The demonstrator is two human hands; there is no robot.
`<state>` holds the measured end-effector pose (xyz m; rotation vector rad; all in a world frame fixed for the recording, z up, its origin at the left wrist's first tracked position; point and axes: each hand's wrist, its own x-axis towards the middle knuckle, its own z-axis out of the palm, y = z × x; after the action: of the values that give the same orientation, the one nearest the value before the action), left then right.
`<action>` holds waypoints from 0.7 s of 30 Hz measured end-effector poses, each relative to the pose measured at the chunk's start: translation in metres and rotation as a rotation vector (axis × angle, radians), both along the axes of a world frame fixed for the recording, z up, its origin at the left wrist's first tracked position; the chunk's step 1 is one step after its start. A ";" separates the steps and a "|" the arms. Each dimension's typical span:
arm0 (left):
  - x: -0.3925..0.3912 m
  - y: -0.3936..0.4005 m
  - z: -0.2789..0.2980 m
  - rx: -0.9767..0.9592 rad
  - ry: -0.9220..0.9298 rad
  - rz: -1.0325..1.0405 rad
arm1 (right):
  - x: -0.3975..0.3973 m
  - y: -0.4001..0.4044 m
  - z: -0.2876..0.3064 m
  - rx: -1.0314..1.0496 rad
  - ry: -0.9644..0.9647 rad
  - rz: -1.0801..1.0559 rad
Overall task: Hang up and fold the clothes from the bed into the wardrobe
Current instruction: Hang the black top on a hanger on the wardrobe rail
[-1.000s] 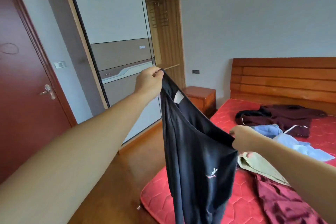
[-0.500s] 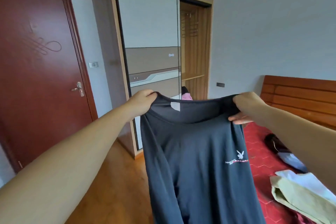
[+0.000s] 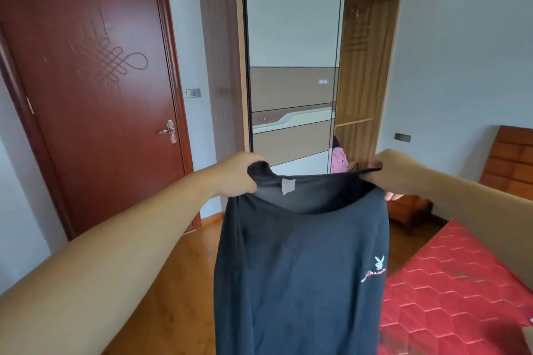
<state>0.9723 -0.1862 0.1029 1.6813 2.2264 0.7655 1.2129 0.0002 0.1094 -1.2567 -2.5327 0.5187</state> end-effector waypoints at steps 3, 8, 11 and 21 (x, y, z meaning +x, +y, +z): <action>-0.044 0.002 -0.008 -0.058 0.048 0.028 | -0.054 0.020 0.002 -0.069 0.057 -0.052; -0.135 0.016 -0.022 -0.040 0.022 0.116 | -0.137 0.070 0.004 -0.090 0.183 -0.086; -0.196 0.027 -0.025 -0.085 0.162 0.198 | -0.186 0.109 -0.001 -0.059 0.212 -0.056; -0.345 0.084 -0.009 -0.419 -0.298 0.258 | -0.351 0.217 -0.033 -0.191 -0.148 0.298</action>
<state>0.6274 -0.1017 0.0943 1.0311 2.2155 0.5120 0.8618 0.2174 0.0768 -1.0116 -2.8740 0.7743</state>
